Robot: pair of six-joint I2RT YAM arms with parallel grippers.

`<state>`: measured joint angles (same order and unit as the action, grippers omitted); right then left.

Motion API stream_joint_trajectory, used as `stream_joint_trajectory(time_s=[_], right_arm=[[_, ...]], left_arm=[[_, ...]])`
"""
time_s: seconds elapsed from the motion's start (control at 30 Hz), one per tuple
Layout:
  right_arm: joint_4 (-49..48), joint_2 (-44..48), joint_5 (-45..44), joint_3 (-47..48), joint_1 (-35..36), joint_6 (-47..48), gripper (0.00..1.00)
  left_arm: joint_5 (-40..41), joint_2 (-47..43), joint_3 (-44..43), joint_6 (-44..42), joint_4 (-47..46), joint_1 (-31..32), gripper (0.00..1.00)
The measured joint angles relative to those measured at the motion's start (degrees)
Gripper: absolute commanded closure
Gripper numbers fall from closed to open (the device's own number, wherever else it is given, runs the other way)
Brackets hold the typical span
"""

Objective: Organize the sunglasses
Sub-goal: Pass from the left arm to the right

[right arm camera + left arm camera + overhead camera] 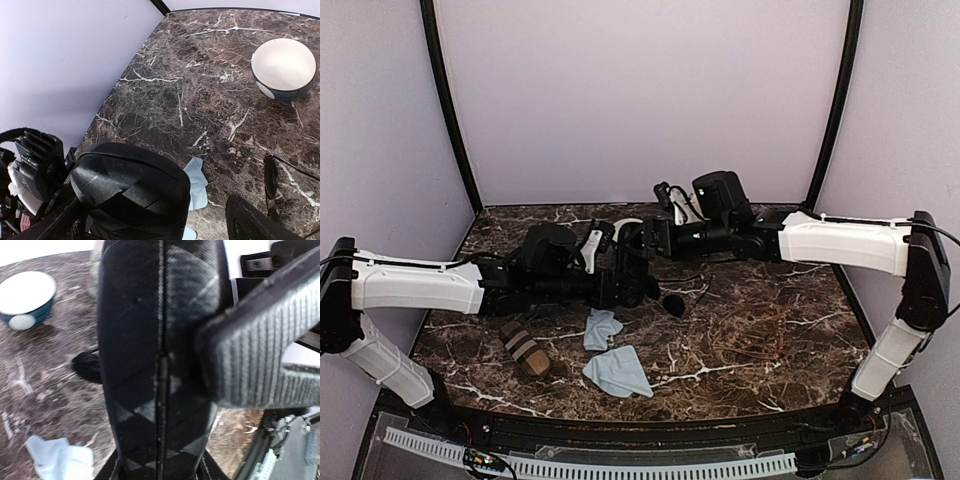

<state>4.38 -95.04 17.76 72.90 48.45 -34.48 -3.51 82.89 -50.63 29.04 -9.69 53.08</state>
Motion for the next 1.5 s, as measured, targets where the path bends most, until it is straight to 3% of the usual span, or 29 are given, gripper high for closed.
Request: stream_joint_trajectory(time_s=[0.3, 0.7, 0.73, 0.87, 0.97, 1.5], right_arm=[[1.2, -2.7, -7.4, 2.6, 3.8, -1.4, 0.16], [1.9, -3.8, -9.7, 3.2, 5.5, -1.2, 0.41], [2.0, -3.8, -10.0, 3.2, 5.5, -1.1, 0.41], [2.2, -3.8, -10.4, 3.2, 5.5, -0.8, 0.18], [2.3, -3.8, -10.4, 3.2, 5.5, 0.0, 0.10], [-6.0, 7.2, 0.9, -8.0, -0.7, 2.0, 0.06]], left_arm=[[5.2, 0.0, 0.0, -0.1, 3.4, 0.6, 1.00], [6.8, 0.0, 0.0, -0.8, 4.4, 0.8, 1.00], [6.8, 0.0, 0.0, -0.8, 4.4, 0.8, 1.00], [6.8, 0.0, 0.0, -0.9, 4.6, 0.9, 1.00], [7.2, 0.0, 0.0, -1.0, 4.7, 0.9, 1.00], [7.2, -7.3, 10.6, -6.4, -2.7, 1.2, 1.00]])
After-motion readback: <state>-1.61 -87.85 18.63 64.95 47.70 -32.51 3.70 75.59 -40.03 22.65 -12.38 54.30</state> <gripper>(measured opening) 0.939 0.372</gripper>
